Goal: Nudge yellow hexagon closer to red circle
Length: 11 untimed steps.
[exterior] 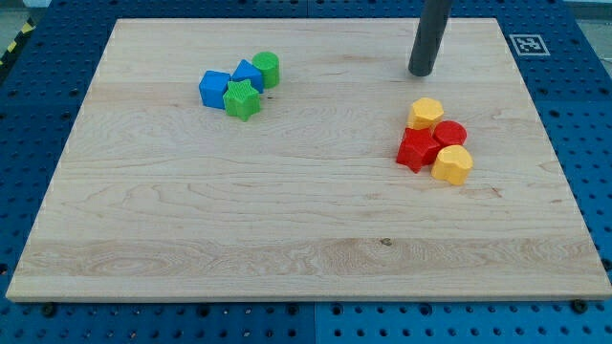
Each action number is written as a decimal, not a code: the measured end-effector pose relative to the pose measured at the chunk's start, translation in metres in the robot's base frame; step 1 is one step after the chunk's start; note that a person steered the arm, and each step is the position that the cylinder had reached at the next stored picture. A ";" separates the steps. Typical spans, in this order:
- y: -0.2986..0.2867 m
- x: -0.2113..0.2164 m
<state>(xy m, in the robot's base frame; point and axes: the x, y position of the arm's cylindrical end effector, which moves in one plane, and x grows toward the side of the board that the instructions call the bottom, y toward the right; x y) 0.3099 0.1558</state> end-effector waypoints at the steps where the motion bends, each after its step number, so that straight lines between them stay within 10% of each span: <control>1: 0.000 0.000; 11: -0.021 0.067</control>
<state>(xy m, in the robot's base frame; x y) 0.3767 0.1350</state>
